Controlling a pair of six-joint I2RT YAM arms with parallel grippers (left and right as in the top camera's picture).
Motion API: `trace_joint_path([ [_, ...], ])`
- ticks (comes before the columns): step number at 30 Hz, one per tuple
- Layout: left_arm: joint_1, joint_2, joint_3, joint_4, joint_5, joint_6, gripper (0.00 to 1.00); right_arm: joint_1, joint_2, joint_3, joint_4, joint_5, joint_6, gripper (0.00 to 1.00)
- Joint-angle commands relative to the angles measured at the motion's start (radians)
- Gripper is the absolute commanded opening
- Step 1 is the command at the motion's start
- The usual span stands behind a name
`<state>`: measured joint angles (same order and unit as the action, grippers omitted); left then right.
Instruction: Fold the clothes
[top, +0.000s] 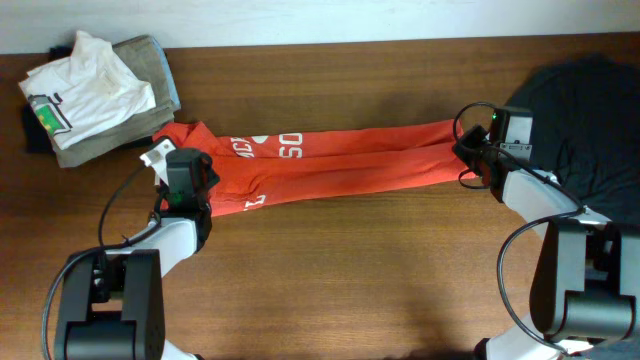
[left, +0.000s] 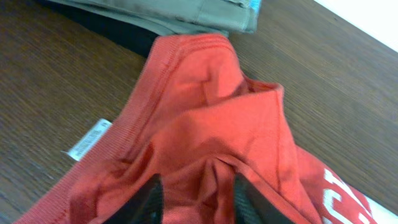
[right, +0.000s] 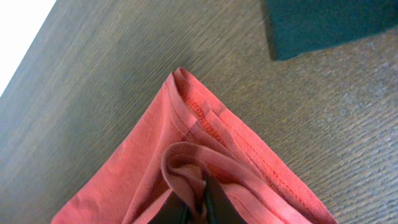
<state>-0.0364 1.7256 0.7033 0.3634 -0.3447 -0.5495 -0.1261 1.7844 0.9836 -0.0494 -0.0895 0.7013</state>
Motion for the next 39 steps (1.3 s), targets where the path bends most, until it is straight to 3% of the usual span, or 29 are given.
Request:
trace_joint_path([
  [1,0.005,0.012,0.011,0.029,-0.019,0.006,0.48,0.004,0.008,0.015,0.021,0.03,-0.001,0.36],
  [2,0.005,0.012,0.011,0.041,-0.019,0.006,0.51,0.004,0.008,0.016,0.028,0.03,-0.001,0.6],
  [4,0.005,0.011,0.011,0.066,-0.018,0.049,0.55,0.001,0.007,0.021,0.028,0.03,-0.016,0.88],
  [5,0.005,0.007,0.012,0.081,-0.019,0.106,0.56,-0.003,0.004,0.031,0.02,0.029,-0.032,0.94],
  [7,0.005,-0.026,0.015,0.085,-0.018,0.213,0.56,-0.02,-0.014,0.07,-0.027,0.014,-0.075,1.0],
  [9,0.005,-0.081,0.016,0.058,-0.013,0.23,0.58,-0.04,-0.034,0.131,-0.123,0.014,-0.101,0.99],
  [12,0.005,-0.196,0.016,-0.024,0.141,0.237,0.58,-0.069,-0.043,0.286,-0.356,-0.035,-0.22,0.98],
  [13,0.005,-0.231,0.016,-0.058,0.237,0.267,0.52,-0.072,-0.043,0.332,-0.423,-0.085,-0.284,0.61],
  [14,0.005,-0.246,0.016,-0.08,0.304,0.282,0.42,-0.071,-0.043,0.355,-0.456,-0.122,-0.315,0.47],
  [15,0.004,-0.255,0.016,-0.103,0.386,0.297,0.26,-0.068,-0.043,0.375,-0.486,-0.166,-0.342,0.23],
  [17,-0.006,-0.248,0.016,-0.151,0.494,0.309,0.05,-0.051,-0.043,0.38,-0.51,-0.239,-0.369,0.08],
  [18,-0.016,-0.236,0.016,-0.18,0.51,0.309,0.01,-0.031,-0.038,0.378,-0.523,-0.26,-0.369,0.04],
  [24,-0.079,-0.096,0.016,-0.182,0.513,0.32,0.01,0.11,0.026,0.377,-0.474,-0.246,-0.369,0.04],
  [28,-0.079,-0.001,0.016,-0.114,0.509,0.32,0.01,0.173,0.083,0.377,-0.45,-0.127,-0.316,0.04],
  [33,-0.076,0.069,0.016,-0.109,0.478,0.32,0.01,0.169,0.174,0.377,-0.461,-0.04,-0.254,0.04],
  [39,-0.076,0.106,0.016,-0.111,0.318,0.32,0.01,0.113,0.252,0.377,-0.468,-0.015,-0.247,0.04],
])
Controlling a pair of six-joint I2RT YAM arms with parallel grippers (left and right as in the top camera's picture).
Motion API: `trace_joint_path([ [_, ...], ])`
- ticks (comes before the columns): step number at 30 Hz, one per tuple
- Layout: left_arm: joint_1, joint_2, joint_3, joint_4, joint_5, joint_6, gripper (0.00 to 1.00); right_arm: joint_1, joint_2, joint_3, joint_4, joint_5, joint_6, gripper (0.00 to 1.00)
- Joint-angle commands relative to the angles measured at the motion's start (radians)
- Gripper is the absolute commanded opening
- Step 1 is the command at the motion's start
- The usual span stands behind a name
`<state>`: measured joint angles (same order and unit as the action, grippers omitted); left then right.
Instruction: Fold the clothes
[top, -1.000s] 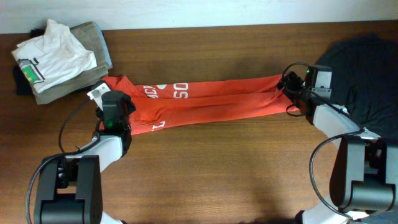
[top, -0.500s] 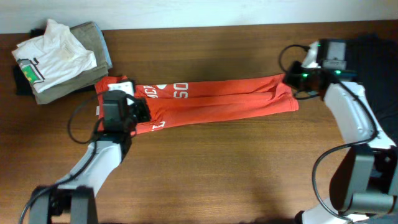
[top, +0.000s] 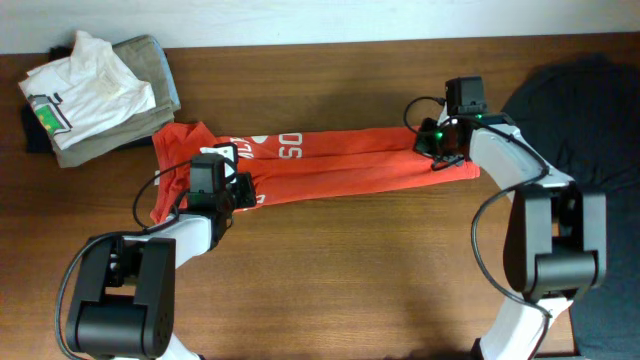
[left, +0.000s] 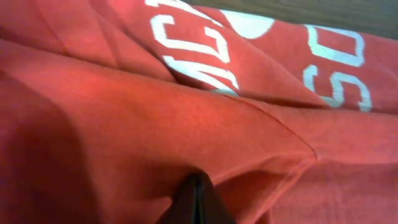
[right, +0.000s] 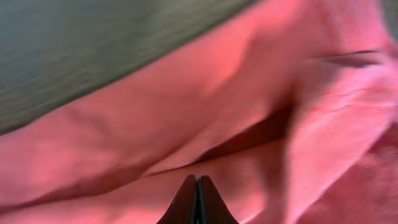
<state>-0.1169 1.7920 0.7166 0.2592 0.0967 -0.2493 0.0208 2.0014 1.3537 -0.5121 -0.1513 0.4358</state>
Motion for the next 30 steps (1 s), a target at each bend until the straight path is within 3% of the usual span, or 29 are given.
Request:
trace_joint_path([
  [1,0.005,0.043,0.003,-0.008,-0.14,0.02,0.01,-0.044,0.042,0.007,-0.014,0.062,0.025,0.04],
  [12,0.016,0.044,0.003,-0.021,-0.249,0.02,0.01,-0.153,0.029,0.01,-0.106,0.175,0.074,0.04],
  [19,0.035,-0.07,0.003,-0.037,-0.374,0.02,0.04,-0.155,-0.105,0.082,-0.227,0.327,0.074,0.05],
  [20,0.041,-0.093,0.003,-0.044,-0.375,0.02,0.05,-0.155,-0.118,0.094,-0.242,0.339,0.074,0.09],
  [21,0.048,-0.119,0.004,-0.053,-0.374,0.02,0.07,-0.155,-0.132,0.106,-0.257,0.348,0.074,0.23],
  [23,0.062,-0.189,0.005,-0.08,-0.374,0.02,0.2,-0.165,-0.163,0.125,-0.267,0.342,0.073,0.87],
  [24,0.066,-0.225,0.005,-0.097,-0.374,0.02,0.28,-0.172,-0.171,0.132,-0.27,0.327,0.06,0.97],
  [27,0.068,-0.307,0.005,-0.164,-0.369,0.02,0.62,-0.202,-0.166,0.14,-0.258,0.174,-0.091,0.99],
  [30,0.068,-0.329,0.005,-0.237,-0.255,0.018,0.8,-0.233,-0.129,0.137,-0.257,0.113,-0.171,0.99],
])
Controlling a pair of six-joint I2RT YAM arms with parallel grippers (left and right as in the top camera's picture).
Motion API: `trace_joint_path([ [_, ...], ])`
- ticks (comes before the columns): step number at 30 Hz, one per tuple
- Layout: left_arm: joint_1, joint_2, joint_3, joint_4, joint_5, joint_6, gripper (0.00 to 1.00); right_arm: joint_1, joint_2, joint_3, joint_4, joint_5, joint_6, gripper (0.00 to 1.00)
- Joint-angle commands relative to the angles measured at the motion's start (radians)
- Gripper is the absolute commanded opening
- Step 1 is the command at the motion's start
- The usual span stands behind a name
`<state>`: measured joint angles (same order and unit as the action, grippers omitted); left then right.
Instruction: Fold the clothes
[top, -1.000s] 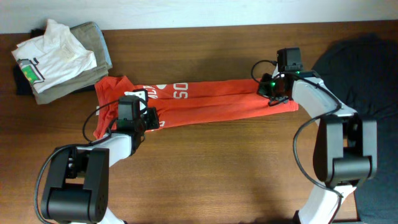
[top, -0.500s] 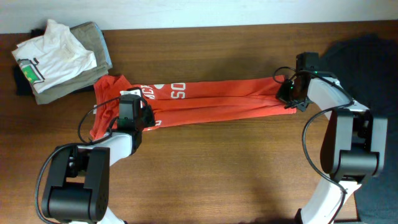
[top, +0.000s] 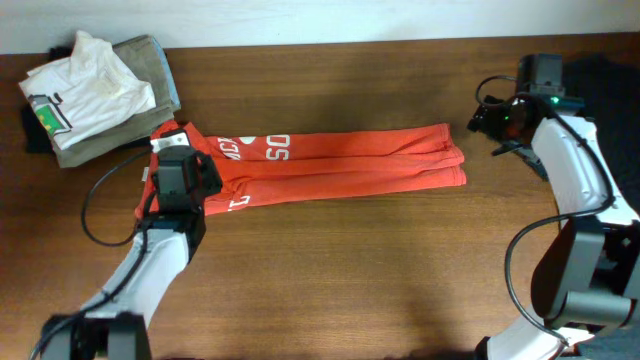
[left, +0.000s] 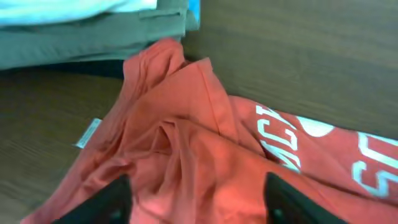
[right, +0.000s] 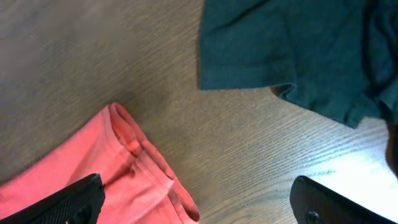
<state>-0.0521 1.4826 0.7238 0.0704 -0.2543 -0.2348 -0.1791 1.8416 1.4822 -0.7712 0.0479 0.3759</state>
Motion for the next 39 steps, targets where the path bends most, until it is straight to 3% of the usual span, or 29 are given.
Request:
trace_joint_path([
  [1,0.003,-0.018,-0.003,-0.065,0.139,0.004,0.84,-0.041,0.046,0.008,0.004,-0.094,-0.112,0.99],
  [2,0.003,-0.017,-0.003,-0.085,0.18,0.004,0.87,-0.051,0.062,0.008,0.009,-0.122,-0.134,0.99],
  [3,0.003,-0.017,-0.003,-0.118,0.233,0.004,0.98,-0.066,0.082,0.008,0.014,-0.2,-0.2,0.99],
  [4,0.003,-0.017,-0.003,-0.151,0.278,0.004,0.99,-0.08,0.103,0.008,0.016,-0.298,-0.278,0.99],
  [7,0.003,-0.017,-0.003,-0.224,0.333,0.004,0.99,-0.111,0.149,0.008,0.011,-0.459,-0.369,0.99],
  [14,0.002,-0.017,-0.003,-0.272,0.344,0.004,0.99,-0.12,0.212,0.008,0.013,-0.598,-0.444,0.99],
  [26,0.002,-0.017,-0.003,-0.274,0.344,0.004,0.99,-0.067,0.371,0.008,-0.016,-0.643,-0.446,1.0],
  [28,0.002,-0.017,-0.003,-0.274,0.344,0.004,0.99,-0.045,0.377,0.006,-0.023,-0.643,-0.446,0.96],
  [31,0.002,-0.017,-0.003,-0.273,0.344,0.004,0.99,-0.002,0.377,0.003,-0.045,-0.642,-0.438,0.77],
  [33,0.002,-0.017,-0.003,-0.274,0.344,0.004,0.99,0.032,0.377,0.003,-0.055,-0.639,-0.438,0.49],
  [34,0.002,-0.017,-0.003,-0.274,0.344,0.004,0.99,0.04,0.378,0.003,-0.055,-0.638,-0.433,0.43],
  [38,0.002,-0.017,-0.003,-0.274,0.344,0.004,0.99,0.06,0.377,0.005,-0.033,-0.491,-0.276,0.04],
  [39,0.002,-0.017,-0.003,-0.274,0.344,0.004,0.99,0.06,0.377,0.005,-0.033,-0.468,-0.249,0.04],
])
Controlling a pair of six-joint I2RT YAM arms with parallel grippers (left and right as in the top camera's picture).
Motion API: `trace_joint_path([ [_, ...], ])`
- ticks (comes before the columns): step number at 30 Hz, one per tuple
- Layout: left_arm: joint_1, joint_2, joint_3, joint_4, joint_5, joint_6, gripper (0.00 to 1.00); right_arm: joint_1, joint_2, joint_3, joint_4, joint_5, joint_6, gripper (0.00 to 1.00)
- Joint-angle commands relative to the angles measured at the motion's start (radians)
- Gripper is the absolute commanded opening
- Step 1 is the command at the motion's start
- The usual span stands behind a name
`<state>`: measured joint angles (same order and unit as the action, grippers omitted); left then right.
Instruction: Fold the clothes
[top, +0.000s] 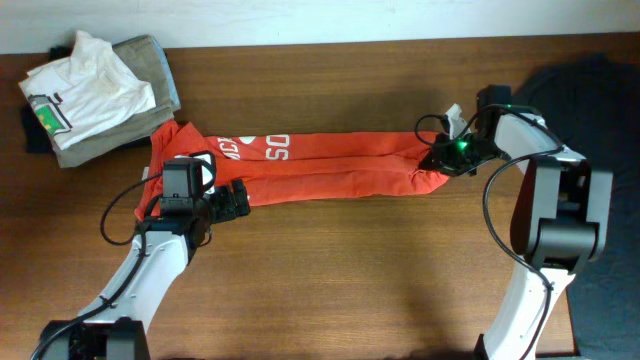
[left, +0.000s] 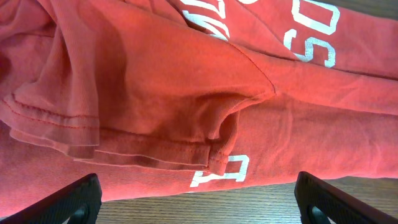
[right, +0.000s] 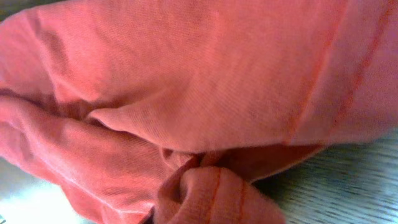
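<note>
A red shirt with white lettering lies folded into a long strip across the table. My left gripper sits at the strip's near edge by the collar end. It is open, its fingers spread wide over the cloth and the wood, holding nothing. My right gripper is at the strip's right end, shut on a bunched fold of the red shirt. Red cloth fills the right wrist view and hides the fingers.
A stack of folded clothes, white on olive on black, lies at the back left corner. A dark garment covers the right end of the table. Bare wood stretches in front of the strip.
My right gripper was open over bare wood beyond the shirt's right end; now it is shut on that end, which has bunched slightly leftward. My left gripper shifted from the collar to the near edge, still open.
At first both grippers held the shirt's ends, the strip stretched between them. Then both were shut over the cloth further in. Then both were open and off it, the strip lying flat. Now the right one grips the right end again.
</note>
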<state>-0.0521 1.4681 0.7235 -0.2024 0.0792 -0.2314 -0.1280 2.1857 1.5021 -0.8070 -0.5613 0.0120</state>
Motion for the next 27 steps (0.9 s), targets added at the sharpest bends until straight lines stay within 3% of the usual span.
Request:
trace_joint_path([
  [1,0.002,-0.002,-0.002,-0.006,0.011,0.001,0.99,0.006,0.033,-0.015,0.003,0.171,0.151,0.04],
  [5,0.002,-0.002,-0.003,-0.016,0.011,0.001,0.99,-0.023,0.024,0.008,-0.043,0.239,0.234,0.04],
  [14,0.002,-0.002,-0.002,-0.016,0.011,0.001,0.99,-0.079,-0.119,0.178,-0.281,0.491,0.237,0.04],
  [27,0.002,-0.002,-0.003,-0.016,0.011,0.001,0.99,0.203,-0.15,0.217,-0.293,0.412,0.237,0.04],
])
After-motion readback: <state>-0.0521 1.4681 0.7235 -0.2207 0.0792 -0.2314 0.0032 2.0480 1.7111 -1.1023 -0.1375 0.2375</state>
